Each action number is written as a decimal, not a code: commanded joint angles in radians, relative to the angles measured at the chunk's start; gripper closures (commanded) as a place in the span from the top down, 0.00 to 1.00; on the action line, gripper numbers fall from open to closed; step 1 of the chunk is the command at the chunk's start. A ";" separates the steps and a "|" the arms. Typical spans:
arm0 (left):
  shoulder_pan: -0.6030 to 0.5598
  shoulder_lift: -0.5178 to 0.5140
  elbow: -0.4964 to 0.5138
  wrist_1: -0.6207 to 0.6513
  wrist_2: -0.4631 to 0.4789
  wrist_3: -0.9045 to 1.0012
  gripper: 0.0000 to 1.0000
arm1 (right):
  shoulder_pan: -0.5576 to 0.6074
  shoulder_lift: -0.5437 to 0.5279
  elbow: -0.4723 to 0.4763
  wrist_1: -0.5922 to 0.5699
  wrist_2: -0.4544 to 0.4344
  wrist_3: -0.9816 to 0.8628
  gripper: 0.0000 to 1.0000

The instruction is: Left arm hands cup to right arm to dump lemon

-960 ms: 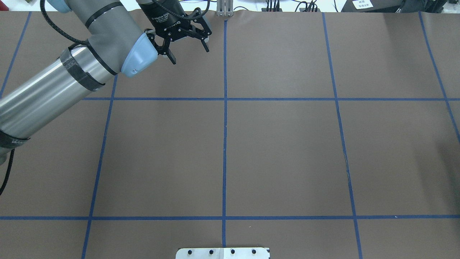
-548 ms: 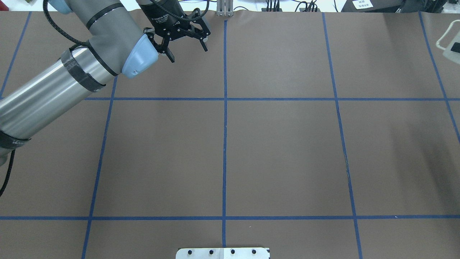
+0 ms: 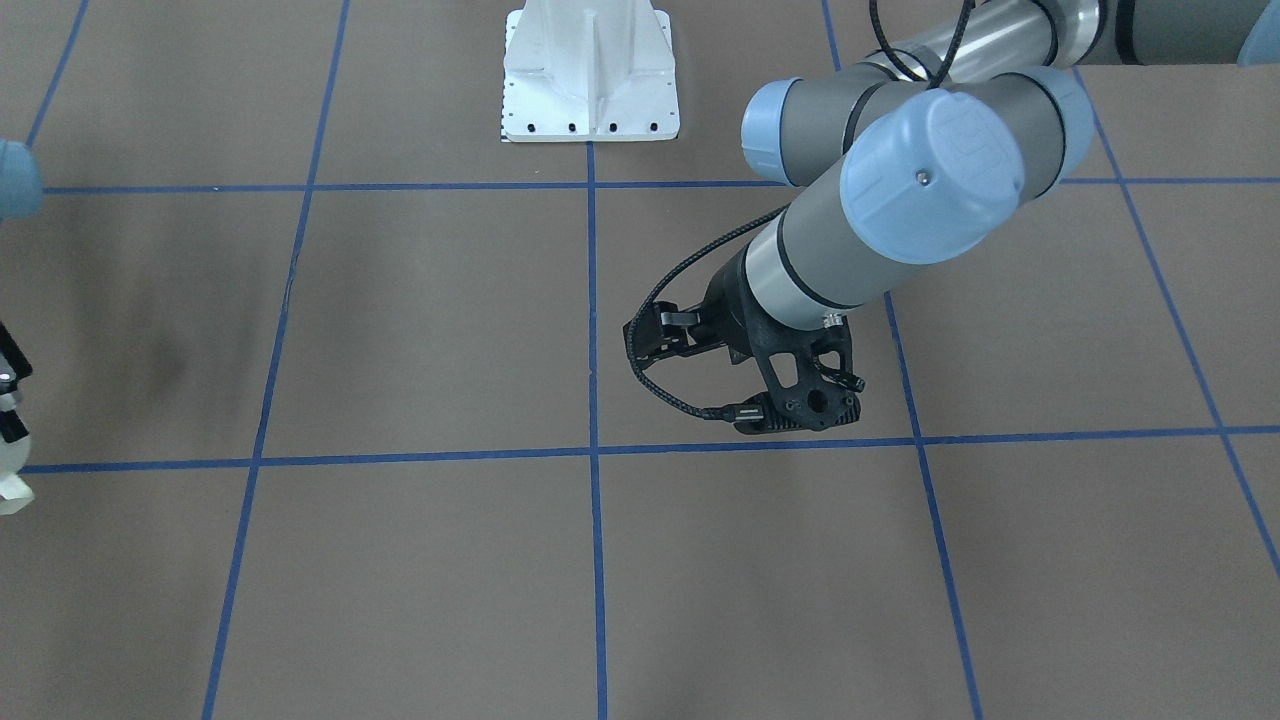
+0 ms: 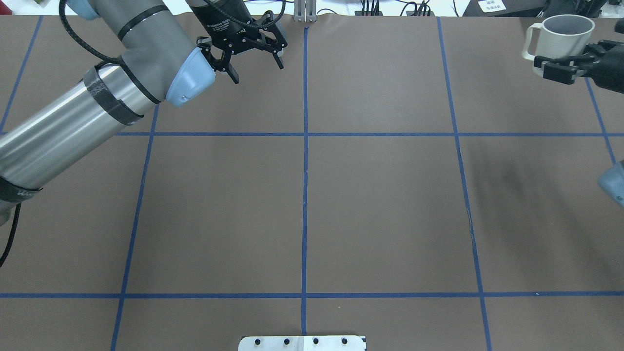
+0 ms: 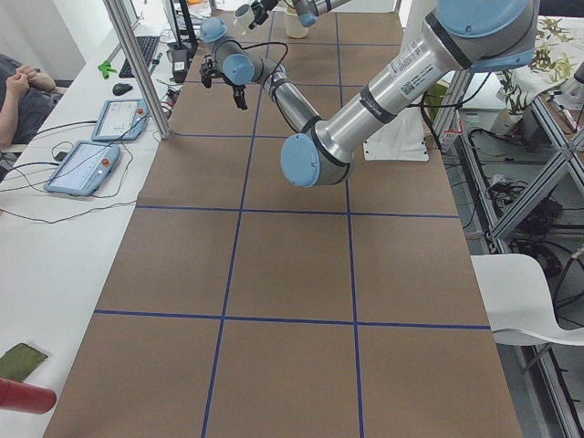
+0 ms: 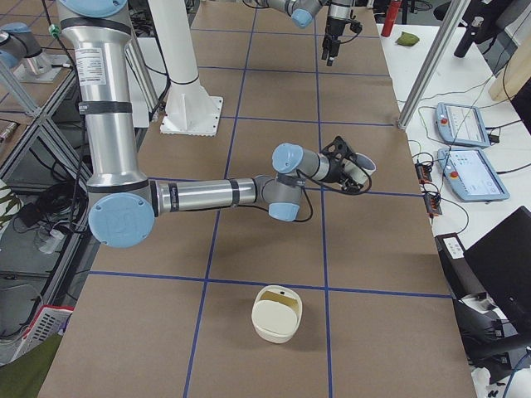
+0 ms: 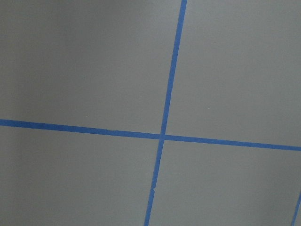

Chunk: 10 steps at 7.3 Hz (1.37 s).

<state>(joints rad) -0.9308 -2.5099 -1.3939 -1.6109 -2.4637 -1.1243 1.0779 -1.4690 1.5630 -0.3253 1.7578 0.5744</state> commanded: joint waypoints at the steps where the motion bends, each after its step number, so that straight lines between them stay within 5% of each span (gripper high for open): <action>1: 0.004 -0.009 0.016 -0.006 0.000 0.000 1.00 | -0.189 0.045 0.178 -0.299 -0.238 -0.158 0.00; 3: 0.007 -0.050 0.076 -0.020 -0.001 -0.006 1.00 | -0.312 0.116 0.256 -0.478 -0.355 -0.169 0.00; 10: 0.014 -0.150 0.203 -0.127 -0.087 -0.144 1.00 | -0.601 0.305 0.264 -0.699 -0.706 -0.165 0.00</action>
<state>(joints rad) -0.9183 -2.6543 -1.2208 -1.6900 -2.5426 -1.2543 0.5152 -1.1865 1.8284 -0.9914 1.1186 0.4095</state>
